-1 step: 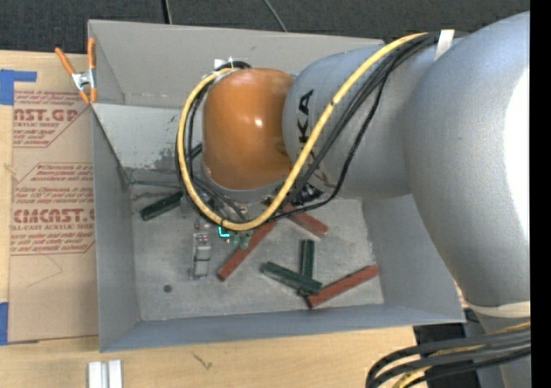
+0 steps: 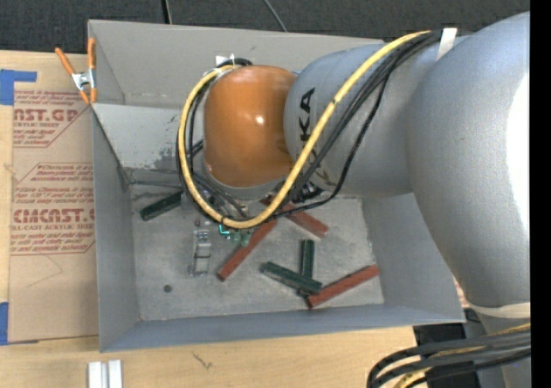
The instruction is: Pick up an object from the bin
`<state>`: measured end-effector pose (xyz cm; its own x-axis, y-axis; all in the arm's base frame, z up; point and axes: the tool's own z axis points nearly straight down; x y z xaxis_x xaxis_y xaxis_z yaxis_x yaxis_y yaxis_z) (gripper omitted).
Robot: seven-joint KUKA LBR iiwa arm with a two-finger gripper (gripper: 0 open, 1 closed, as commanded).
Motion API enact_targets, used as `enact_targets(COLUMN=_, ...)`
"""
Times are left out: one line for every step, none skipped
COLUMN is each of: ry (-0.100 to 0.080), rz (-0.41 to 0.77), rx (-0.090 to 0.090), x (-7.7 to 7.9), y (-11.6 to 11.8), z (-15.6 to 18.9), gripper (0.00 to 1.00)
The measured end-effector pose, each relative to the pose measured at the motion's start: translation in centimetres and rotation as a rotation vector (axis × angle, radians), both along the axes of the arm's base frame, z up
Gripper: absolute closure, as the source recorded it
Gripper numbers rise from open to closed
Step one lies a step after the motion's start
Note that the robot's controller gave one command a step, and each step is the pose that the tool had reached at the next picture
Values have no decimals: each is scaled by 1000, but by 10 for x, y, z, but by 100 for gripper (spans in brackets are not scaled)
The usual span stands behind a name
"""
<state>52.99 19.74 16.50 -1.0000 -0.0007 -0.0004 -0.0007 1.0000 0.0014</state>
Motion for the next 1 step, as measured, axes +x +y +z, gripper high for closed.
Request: enact_targets(ry=-7, rz=37, rx=3, x=7, y=-39, z=-34, gripper=0)
